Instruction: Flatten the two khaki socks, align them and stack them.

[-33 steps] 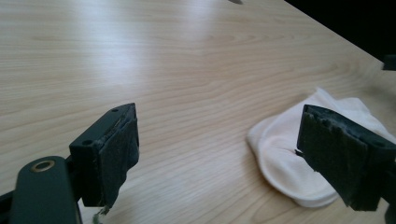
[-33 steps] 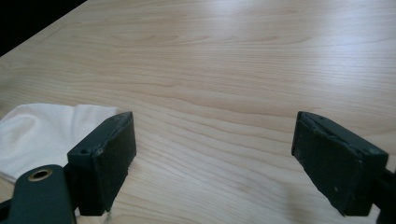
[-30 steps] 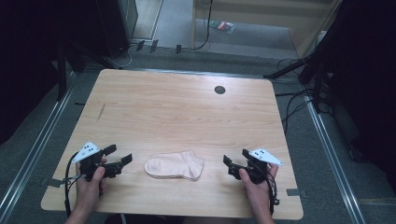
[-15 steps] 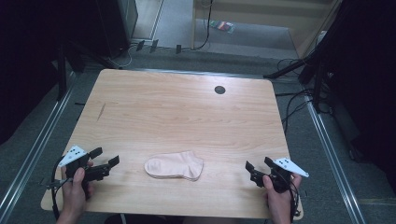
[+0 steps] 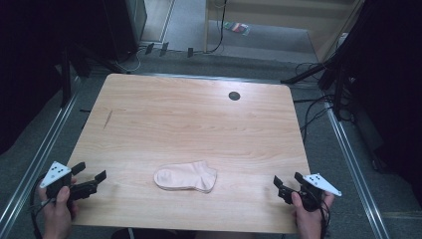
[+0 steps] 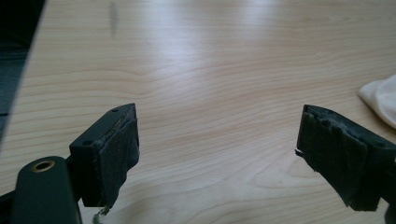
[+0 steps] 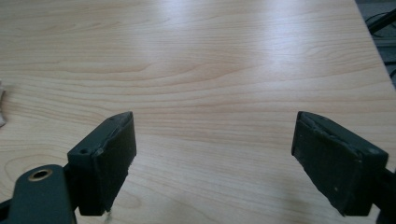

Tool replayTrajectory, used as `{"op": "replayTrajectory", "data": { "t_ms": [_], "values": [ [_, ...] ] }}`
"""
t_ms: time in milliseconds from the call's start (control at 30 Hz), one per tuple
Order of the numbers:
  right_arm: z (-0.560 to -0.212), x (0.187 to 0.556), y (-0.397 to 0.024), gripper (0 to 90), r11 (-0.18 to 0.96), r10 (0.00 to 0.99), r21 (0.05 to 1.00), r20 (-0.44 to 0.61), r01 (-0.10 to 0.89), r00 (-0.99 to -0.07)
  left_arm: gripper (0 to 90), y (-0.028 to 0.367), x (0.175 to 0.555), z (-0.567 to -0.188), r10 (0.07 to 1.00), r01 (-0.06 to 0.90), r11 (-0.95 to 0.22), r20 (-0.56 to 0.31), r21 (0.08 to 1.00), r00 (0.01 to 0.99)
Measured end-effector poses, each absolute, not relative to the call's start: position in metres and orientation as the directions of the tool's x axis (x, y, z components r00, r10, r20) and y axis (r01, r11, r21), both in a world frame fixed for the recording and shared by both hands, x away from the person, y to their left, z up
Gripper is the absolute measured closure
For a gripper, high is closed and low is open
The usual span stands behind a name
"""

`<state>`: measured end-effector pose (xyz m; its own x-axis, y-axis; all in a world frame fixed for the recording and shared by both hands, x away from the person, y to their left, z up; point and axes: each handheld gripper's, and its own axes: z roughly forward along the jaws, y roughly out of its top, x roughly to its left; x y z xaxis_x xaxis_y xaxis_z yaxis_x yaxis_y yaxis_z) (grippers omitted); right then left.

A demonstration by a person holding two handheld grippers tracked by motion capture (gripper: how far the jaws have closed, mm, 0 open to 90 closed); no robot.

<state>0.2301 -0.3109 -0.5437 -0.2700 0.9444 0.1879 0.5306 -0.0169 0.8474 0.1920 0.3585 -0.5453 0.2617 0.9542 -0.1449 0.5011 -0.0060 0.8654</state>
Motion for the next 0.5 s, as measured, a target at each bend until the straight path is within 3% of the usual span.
{"op": "replayTrajectory", "data": {
  "t_ms": [200,500],
  "values": [
    [-0.548,0.228,-0.32,13.9,-0.03,0.947,0.839,0.198,0.543,-0.255,13.3,0.374,0.191,-0.548,0.961,0.507,0.048,-0.178,0.86,0.212],
    [-0.549,0.229,-0.323,13.9,-0.051,0.948,0.825,0.217,0.562,-0.234,13.2,0.368,0.195,-0.551,0.962,0.524,0.019,-0.159,0.851,0.224]
  ]
}}
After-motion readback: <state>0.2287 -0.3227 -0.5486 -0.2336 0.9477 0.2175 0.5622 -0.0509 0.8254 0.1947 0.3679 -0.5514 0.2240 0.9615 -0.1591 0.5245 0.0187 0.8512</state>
